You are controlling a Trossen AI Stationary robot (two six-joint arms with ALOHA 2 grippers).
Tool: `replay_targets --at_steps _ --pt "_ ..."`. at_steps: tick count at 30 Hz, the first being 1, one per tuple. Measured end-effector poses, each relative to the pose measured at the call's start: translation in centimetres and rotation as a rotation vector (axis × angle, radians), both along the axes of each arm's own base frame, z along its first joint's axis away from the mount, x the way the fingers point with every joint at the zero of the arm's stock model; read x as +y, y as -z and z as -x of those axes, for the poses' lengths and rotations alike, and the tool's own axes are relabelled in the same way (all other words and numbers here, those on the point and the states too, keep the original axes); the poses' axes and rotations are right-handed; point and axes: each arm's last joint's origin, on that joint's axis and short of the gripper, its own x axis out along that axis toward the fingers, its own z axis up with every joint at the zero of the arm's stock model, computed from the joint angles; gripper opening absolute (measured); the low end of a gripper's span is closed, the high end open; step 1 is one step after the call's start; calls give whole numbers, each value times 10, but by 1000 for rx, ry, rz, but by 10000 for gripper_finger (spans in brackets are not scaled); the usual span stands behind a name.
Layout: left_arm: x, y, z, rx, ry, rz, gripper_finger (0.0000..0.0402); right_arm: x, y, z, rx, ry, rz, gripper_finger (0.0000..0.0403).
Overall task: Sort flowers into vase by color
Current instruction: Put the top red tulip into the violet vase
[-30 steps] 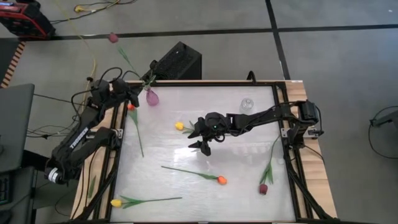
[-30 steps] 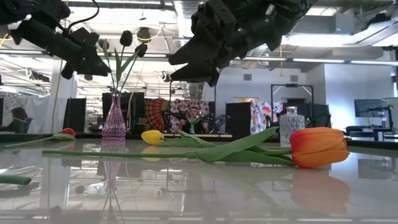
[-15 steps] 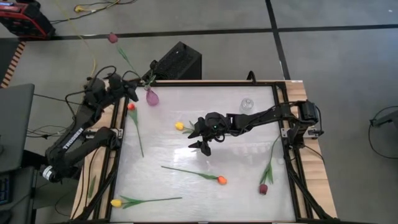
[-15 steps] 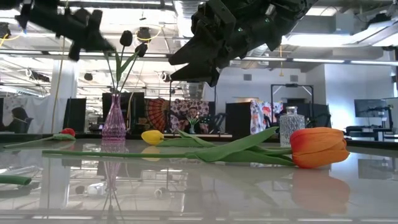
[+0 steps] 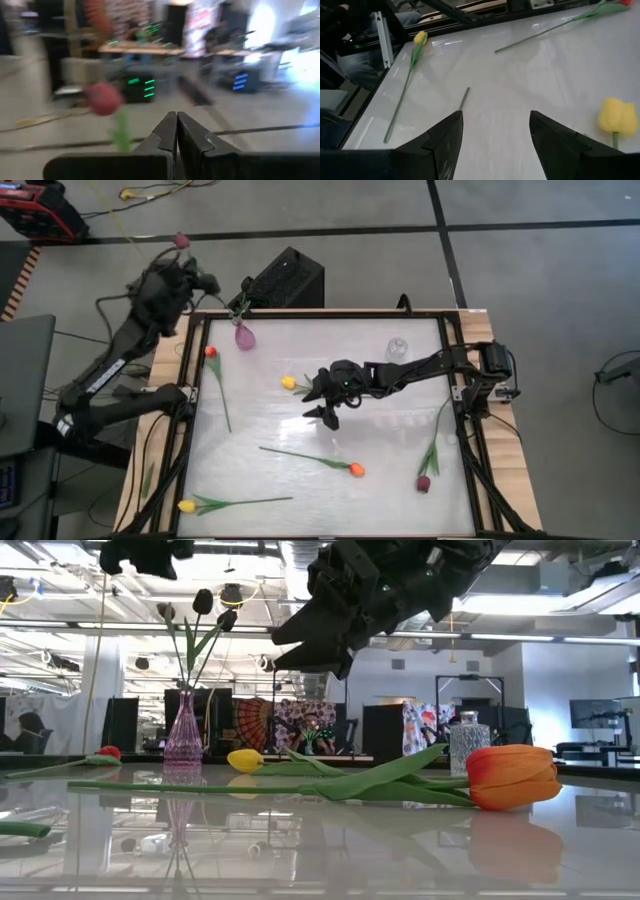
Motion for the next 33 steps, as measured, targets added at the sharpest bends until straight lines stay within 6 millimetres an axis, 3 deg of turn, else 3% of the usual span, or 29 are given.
replay_targets --at_steps 6,12,18,28,33 --pt "19 9 -25 314 -288 86 0 2 2 1 18 -8 3 255" --pt "9 16 -36 477 -405 136 0 4 8 5 87 -37 45 255" --pt "2 33 -30 488 -497 220 0 4 9 5 87 -58 81 255" --pt "33 59 -26 440 -506 363 0 7 12 7 117 -71 86 255" --pt "36 67 -25 474 -550 396 0 13 13 8 132 -87 87 255"
